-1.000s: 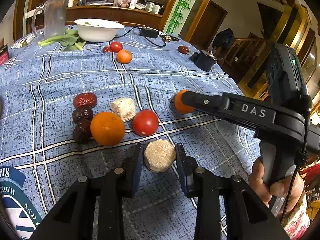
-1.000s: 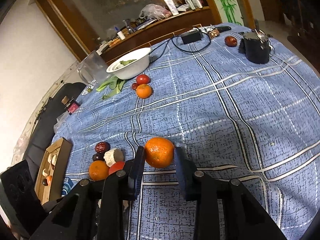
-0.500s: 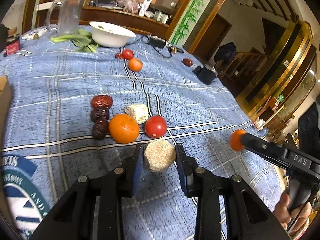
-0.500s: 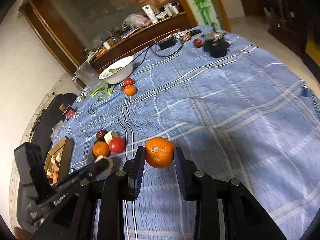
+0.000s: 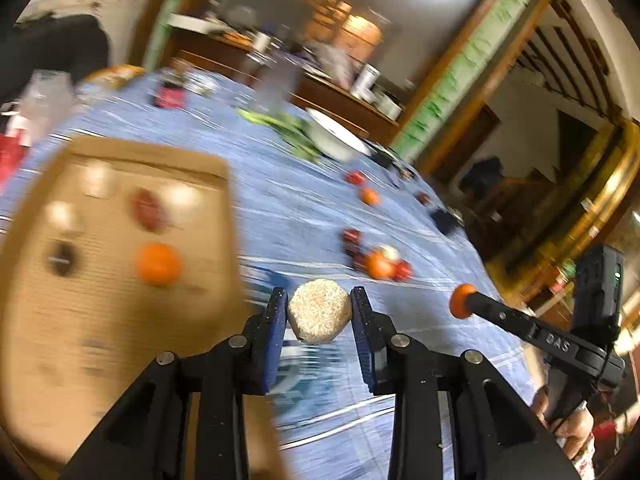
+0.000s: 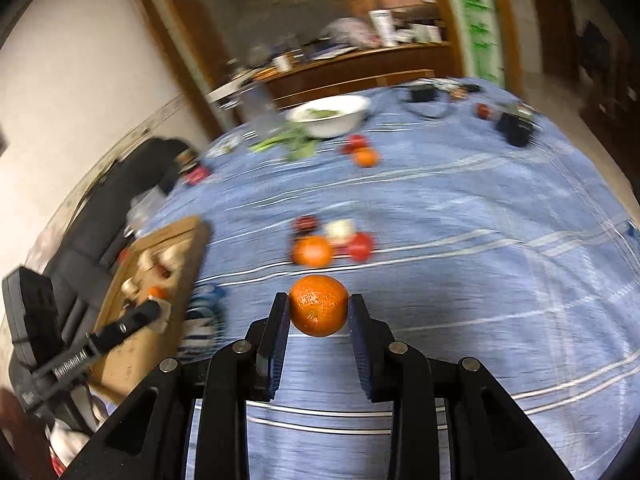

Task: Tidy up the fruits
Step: 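Carry the rice cake and orange into the box and open both tools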

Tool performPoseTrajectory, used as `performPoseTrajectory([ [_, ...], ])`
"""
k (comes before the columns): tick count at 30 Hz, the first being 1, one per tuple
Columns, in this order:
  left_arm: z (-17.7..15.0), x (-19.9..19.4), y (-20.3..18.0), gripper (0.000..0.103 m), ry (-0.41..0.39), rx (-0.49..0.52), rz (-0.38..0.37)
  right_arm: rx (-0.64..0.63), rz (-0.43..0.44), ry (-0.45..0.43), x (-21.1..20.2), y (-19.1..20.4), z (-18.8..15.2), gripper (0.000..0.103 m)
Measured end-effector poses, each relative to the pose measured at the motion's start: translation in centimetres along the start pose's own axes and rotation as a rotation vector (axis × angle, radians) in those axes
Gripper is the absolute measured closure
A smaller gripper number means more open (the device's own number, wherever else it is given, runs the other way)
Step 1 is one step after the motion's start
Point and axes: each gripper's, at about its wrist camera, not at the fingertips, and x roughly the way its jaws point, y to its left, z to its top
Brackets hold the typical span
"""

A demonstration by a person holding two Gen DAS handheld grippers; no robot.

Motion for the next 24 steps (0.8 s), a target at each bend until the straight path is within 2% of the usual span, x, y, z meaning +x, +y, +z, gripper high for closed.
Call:
performPoseTrajectory([
  [4,0.8,-2.9,4.2,0.072,-0.031,-0.020,0.143,-0.081,0.069,0.042,2.2,6.0,0.0,0.071],
  [6,1.1,-3.5,6.9,0.072,-0.019,-0.064,0.220,-0.126,0.102,0.072,3.6,9.0,-0.1,0.071],
  [10,1.2,-3.4,11.3,0.072,0.033,-0.152,0.297,-0.208,0.147,0.127,6.3,14.4,-0.8,0.071],
  [15,0.8,-2.8,13.6,0.072,0.083,-0.190,0.335,-0.307,0.148,0.210,10.6,19.6,-2.3,0.070],
  [20,1.1,-2.5,13.6,0.072,0.071,-0.179,0.359,-0.326,0.114,0.262,14.0,20.6,-2.9,0.070],
  [24,1.4,-2.3,13.8,0.067,0.069,-0.162,0.378,-0.337,0.094,0.251,14.9,20.7,-3.1,0.070],
])
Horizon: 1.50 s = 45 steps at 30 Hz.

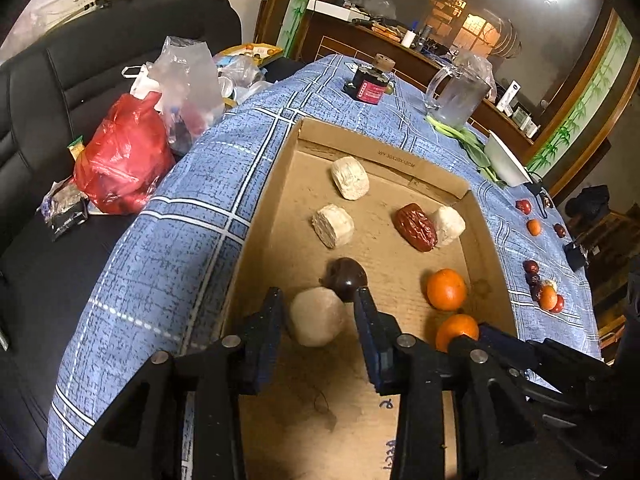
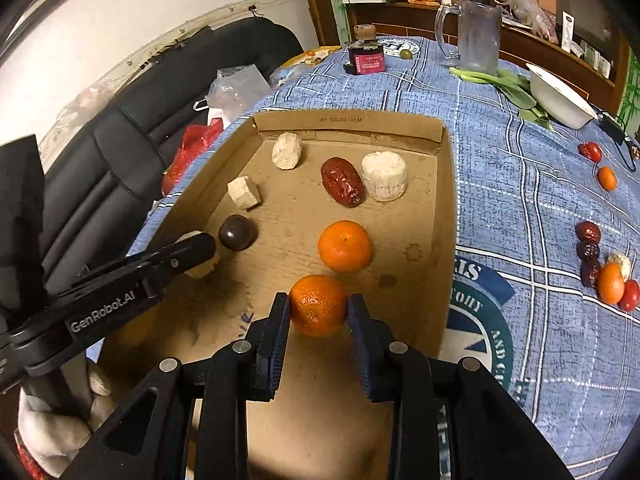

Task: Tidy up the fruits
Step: 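Carry the rice cake and orange into the box and open both tools, then withdraw both tools from the box back over the fruit row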

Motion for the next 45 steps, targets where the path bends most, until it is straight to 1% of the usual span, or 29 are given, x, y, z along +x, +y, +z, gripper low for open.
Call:
performPoseTrajectory([
  [2,0.2,0.2,0.0,0.067,0.003,0.003,0.002,-0.001,-0.004,-0.005,0.1,0.1,0.1,0.070],
  [6,0.5,0.5,-0.1,0.066,0.011,0.027,0.021,0.008,0.019,-0.018,-0.4,0.4,0.2,0.067],
  [8,0.8,0.7,0.0,0.066,0.016,0.039,0.029,0.002,0.020,-0.034,-1.1,0.6,0.1,0.064],
  [12,1.2,0.9,0.4,0.066,0.017,0.053,0.047,0.015,0.037,-0.079,-3.2,0.3,-0.1,0.062],
  [15,1.6,1.0,0.8,0.066,0.021,0.054,0.028,0.038,0.049,-0.112,-5.1,-0.6,-0.5,0.062],
  [17,1.8,0.7,1.0,0.065,0.023,0.036,0.005,0.058,0.055,-0.136,-6.5,-1.7,-0.8,0.062],
  [18,1.7,0.2,1.1,0.065,0.016,0.024,0.008,0.070,0.057,-0.150,-7.3,-2.4,-1.1,0.062],
  [19,1.6,-0.7,1.2,0.059,-0.001,0.009,-0.002,0.084,0.054,-0.170,-8.3,-3.3,-1.4,0.062],
  [20,1.5,-1.5,1.2,0.051,-0.018,-0.003,-0.014,0.096,0.049,-0.186,-9.1,-4.1,-1.7,0.058],
  [21,1.4,-2.5,1.1,0.048,-0.041,-0.013,-0.031,0.111,0.038,-0.204,-10.0,-5.1,-2.1,0.054],
  [22,1.2,-3.7,0.8,0.045,-0.067,-0.020,-0.054,0.133,0.019,-0.223,-11.0,-6.4,-2.7,0.046],
  [23,1.1,-4.6,0.5,0.042,-0.086,-0.022,-0.072,0.154,-0.004,-0.236,-11.8,-7.6,-3.3,0.043],
  [24,0.9,-5.6,-0.1,0.040,-0.104,-0.023,-0.093,0.182,-0.037,-0.247,-12.7,-9.1,-4.0,0.043],
  [26,0.3,-7.4,-1.6,0.034,-0.137,-0.016,-0.140,0.242,-0.073,-0.256,-13.9,-11.7,-5.4,0.043],
  [29,-1.1,-9.0,-4.7,0.034,-0.161,0.021,-0.202,0.392,-0.074,-0.290,-15.9,-16.4,-8.4,0.043],
  [32,-2.9,-9.6,-8.6,0.034,-0.153,0.078,-0.258,0.525,-0.063,-0.336,-17.4,-19.6,-11.4,0.043],
  [35,-4.9,-9.8,-12.7,0.034,-0.130,0.157,-0.291,0.584,-0.068,-0.344,-18.1,-21.4,-13.6,0.043],
  [37,-6.6,-9.7,-15.5,0.034,-0.117,0.230,-0.285,0.588,-0.087,-0.355,-18.9,-22.1,-14.5,0.043],
  [38,-7.5,-9.7,-17.1,0.034,-0.120,0.275,-0.266,0.582,-0.099,-0.366,-19.3,-22.1,-15.0,0.043],
  [41,-10.4,-10.3,-21.2,0.034,-0.163,0.410,-0.189,0.554,-0.124,-0.375,-19.7,-22.2,-15.4,0.043],
  [43,-12.0,-10.7,-23.2,0.034,-0.180,0.480,-0.165,0.533,-0.150,-0.381,-20.0,-22.2,-15.9,0.043],
  [45,-13.0,-11.1,-24.7,0.034,-0.198,0.527,-0.146,0.517,-0.173,-0.389,-20.4,-22.2,-16.6,0.043],
])
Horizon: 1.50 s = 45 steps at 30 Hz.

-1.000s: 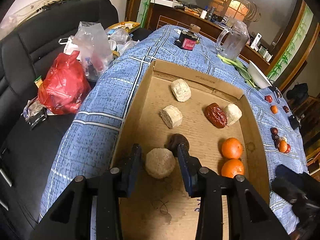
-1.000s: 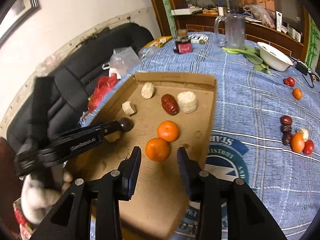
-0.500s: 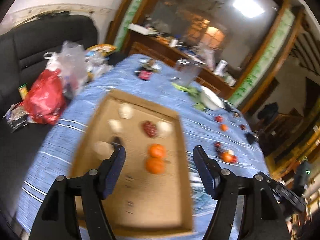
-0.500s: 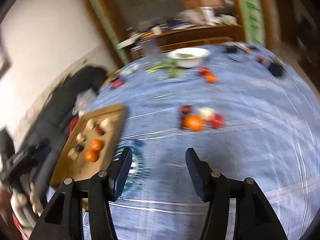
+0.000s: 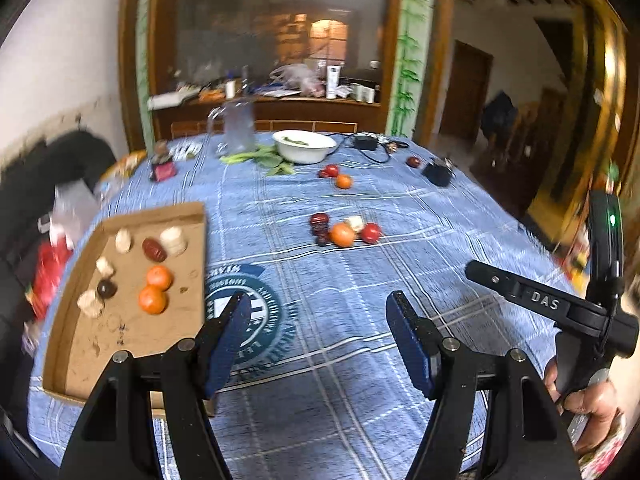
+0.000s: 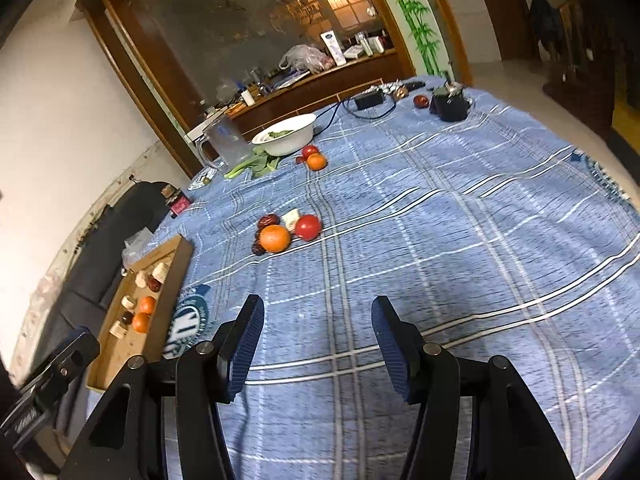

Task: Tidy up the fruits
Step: 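Withdraw both tools from the box back over the fruit row, then move the right tool toward a red tomato while the left tool approaches an orange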

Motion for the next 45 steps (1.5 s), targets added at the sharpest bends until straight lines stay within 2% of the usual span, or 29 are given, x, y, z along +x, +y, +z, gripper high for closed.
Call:
performPoseTrajectory([
  [4,-0.1,-0.8,-2.4,0.034,-0.038,0.071,0.052,0.000,-0.010,-0.010,-0.8,-1.1,-0.5,0.043],
  [9,-0.4,-0.9,-3.0,0.034,-0.038,0.097,0.094,0.007,-0.019,-0.009,-1.1,-2.0,-1.0,0.043],
  [24,-1.3,0.5,-0.8,0.033,-0.007,0.061,0.124,-0.043,-0.027,0.054,1.2,0.0,-2.1,0.043],
  [28,-1.6,1.2,0.0,0.031,0.008,0.041,0.110,-0.035,-0.014,0.090,2.1,0.2,-2.3,0.043],
  [33,-1.9,2.7,1.9,0.030,0.037,-0.023,0.095,-0.065,-0.001,0.108,3.2,1.5,-0.2,0.043],
  [36,-2.0,3.6,3.0,0.030,0.055,-0.067,0.067,-0.084,0.010,0.143,5.4,2.6,2.1,0.043],
  [40,-2.3,3.9,3.9,0.030,0.052,-0.088,0.030,-0.134,-0.042,0.174,10.3,4.4,5.2,0.043],
  [45,-2.3,3.9,6.0,0.029,0.049,-0.143,0.020,-0.184,-0.123,0.179,15.6,6.7,7.6,0.043],
])
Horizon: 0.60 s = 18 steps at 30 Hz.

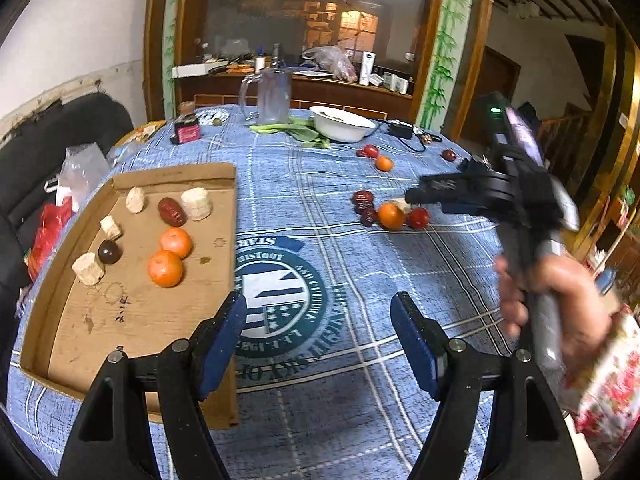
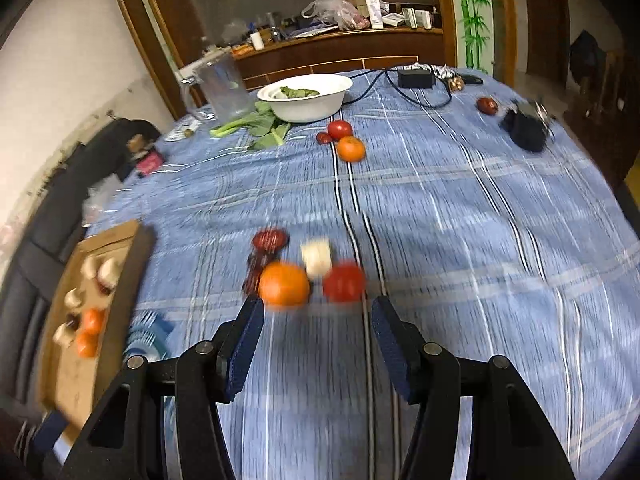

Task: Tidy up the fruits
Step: 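Move the right tool toward a red tomato while the left tool approaches an orange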

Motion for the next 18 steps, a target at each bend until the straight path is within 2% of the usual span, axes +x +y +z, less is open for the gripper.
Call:
performPoseTrajectory([
  [5,0.0,0.3,1.7,0.029,0.012,-0.045,-0.011,-0.087,-0.094,0.048,3.8,2.3,1.8,0.044],
  [9,0.1,0.6,2.3,0.029,0.016,-0.058,-0.021,-0.176,-0.107,0.060,3.0,3.4,0.4,0.044],
  [11,0.1,0.8,2.4,0.029,0.025,-0.066,-0.031,-0.212,-0.051,0.080,1.7,4.0,-0.8,0.044],
  [13,0.0,1.1,2.4,0.029,0.039,-0.075,-0.050,-0.208,0.081,0.136,0.5,4.2,-2.3,0.044],
  [15,-0.1,1.1,2.2,0.029,0.046,-0.077,-0.061,-0.192,0.173,0.154,-0.8,4.0,-3.4,0.044],
  [18,0.0,0.9,1.9,0.029,0.039,-0.069,-0.054,-0.182,0.173,0.075,-3.5,2.7,-4.3,0.044],
])
